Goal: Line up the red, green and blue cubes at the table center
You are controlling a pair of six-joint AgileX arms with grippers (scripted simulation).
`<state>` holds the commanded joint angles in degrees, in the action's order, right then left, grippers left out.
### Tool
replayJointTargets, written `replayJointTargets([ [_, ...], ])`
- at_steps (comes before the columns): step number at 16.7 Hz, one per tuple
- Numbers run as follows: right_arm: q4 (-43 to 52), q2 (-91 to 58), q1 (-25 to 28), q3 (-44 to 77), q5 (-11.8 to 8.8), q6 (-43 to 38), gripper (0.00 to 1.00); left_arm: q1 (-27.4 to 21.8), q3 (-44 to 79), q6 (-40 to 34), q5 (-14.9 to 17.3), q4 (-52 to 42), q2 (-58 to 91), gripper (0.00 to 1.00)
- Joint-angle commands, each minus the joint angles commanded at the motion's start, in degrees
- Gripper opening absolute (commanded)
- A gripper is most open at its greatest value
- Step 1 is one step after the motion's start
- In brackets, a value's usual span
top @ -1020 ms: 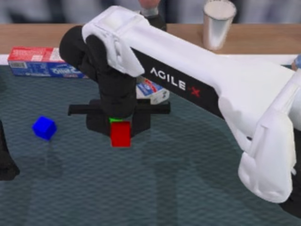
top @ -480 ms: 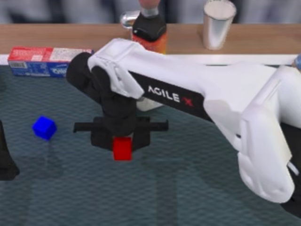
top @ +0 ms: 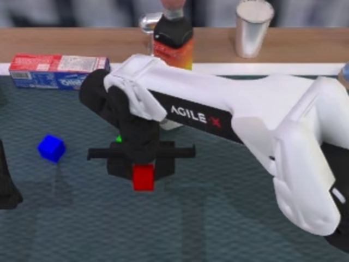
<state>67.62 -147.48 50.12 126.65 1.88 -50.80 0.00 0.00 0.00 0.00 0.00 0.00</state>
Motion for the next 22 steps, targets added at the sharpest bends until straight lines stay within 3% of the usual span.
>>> replayJointTargets([
  [11, 0.0, 0.0, 0.0, 0.0, 0.0, 0.0, 0.98, 0.0, 0.0, 0.0, 0.0, 0.0, 0.0, 1.00],
  [22, 1.0, 0.0, 0.0, 1.0, 0.0, 0.0, 1.00, 0.0, 0.0, 0.0, 0.0, 0.0, 0.0, 1.00],
])
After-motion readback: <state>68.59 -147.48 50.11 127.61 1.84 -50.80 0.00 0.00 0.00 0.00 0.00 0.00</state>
